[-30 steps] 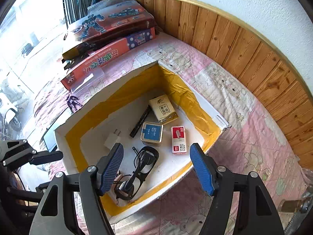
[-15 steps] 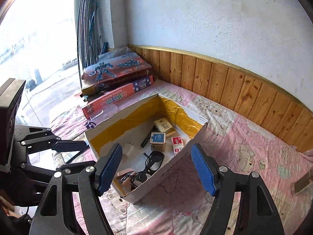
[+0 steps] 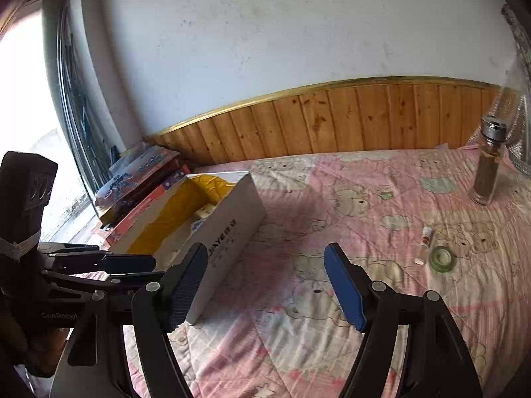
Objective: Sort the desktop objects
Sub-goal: 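Move both open tools away from the box toward the green tape and small bottle, then grasp the small white-red bottle with the left tool while the right tool grasps the green tape roll, then carry the small bottle and green tape with both tools over the cardboard box, then open the right tool to drop the green tape while the left tool releases the small bottle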
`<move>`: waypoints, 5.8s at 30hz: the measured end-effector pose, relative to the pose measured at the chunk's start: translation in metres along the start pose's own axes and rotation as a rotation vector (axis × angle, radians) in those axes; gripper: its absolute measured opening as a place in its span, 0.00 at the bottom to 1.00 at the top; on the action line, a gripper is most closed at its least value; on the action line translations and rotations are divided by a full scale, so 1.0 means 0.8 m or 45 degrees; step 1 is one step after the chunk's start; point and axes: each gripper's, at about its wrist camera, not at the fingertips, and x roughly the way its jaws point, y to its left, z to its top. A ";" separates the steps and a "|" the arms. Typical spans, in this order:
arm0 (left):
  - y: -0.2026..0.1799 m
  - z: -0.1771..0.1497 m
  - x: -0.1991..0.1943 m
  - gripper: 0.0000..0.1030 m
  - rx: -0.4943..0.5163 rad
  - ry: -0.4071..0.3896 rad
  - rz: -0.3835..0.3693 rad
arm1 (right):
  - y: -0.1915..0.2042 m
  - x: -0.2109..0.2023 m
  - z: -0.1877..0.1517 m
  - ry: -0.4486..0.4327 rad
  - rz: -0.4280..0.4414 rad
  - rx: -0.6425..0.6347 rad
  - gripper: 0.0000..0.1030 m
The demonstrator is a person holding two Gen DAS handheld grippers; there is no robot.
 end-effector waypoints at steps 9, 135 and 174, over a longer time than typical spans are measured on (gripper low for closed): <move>-0.080 0.046 0.105 0.41 0.047 0.134 -0.157 | -0.157 0.034 -0.021 0.104 -0.381 0.165 0.68; 0.347 -0.007 -0.002 0.18 -0.509 0.000 0.073 | 0.268 0.238 0.036 0.495 0.012 -0.576 0.47; 0.384 0.059 0.145 0.19 -0.387 0.391 0.245 | 0.228 0.426 0.037 1.109 0.036 -0.259 0.47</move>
